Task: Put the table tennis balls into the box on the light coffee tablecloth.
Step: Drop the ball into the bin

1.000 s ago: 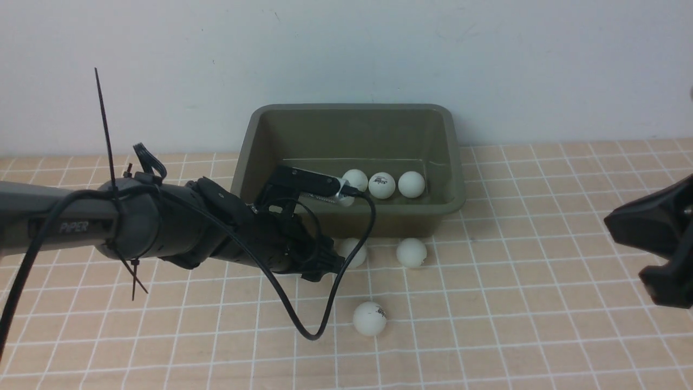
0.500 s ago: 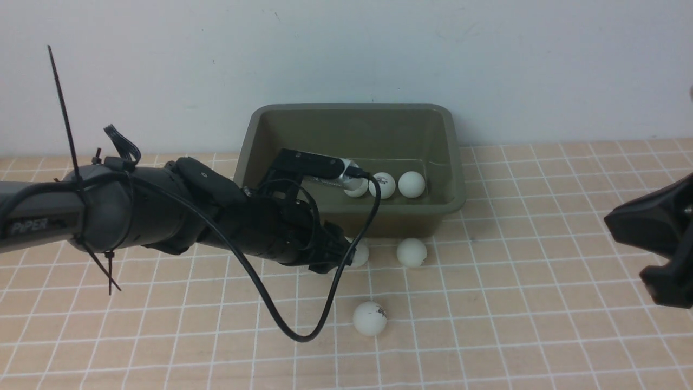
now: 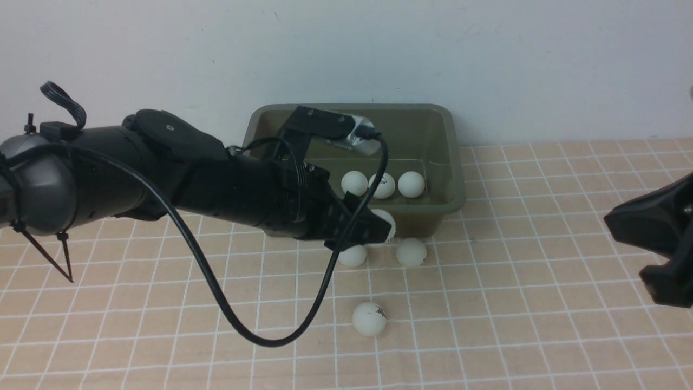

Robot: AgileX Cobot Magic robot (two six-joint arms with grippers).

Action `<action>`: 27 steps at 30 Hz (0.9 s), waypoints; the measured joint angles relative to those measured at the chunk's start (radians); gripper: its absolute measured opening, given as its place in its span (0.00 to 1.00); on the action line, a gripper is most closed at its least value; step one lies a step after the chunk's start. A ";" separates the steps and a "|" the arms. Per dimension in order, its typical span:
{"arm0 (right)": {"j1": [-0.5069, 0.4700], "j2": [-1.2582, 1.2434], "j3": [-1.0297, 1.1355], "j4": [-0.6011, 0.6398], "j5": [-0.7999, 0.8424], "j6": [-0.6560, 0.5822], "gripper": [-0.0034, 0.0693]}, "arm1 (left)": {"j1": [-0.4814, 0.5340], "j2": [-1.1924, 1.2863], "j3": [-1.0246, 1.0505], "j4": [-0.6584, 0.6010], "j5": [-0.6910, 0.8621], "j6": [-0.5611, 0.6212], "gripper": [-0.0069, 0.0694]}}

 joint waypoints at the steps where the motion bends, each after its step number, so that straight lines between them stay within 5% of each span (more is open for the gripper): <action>1: 0.000 0.000 0.000 0.000 0.000 0.000 0.08 | 0.000 0.006 -0.016 0.000 -0.028 0.013 0.46; 12: 0.000 0.000 0.000 0.000 0.000 0.000 0.08 | 0.131 0.168 -0.203 0.001 -0.141 0.033 0.46; 16: 0.000 0.000 0.000 0.000 0.000 0.000 0.08 | 0.206 0.255 -0.271 0.003 -0.065 0.037 0.49; 21: 0.000 0.000 0.000 0.000 0.000 0.000 0.08 | 0.241 0.282 -0.300 0.021 0.072 -0.014 0.64; 27: 0.000 0.000 0.000 0.000 0.017 0.000 0.08 | 0.240 0.192 -0.359 0.181 0.265 -0.187 0.59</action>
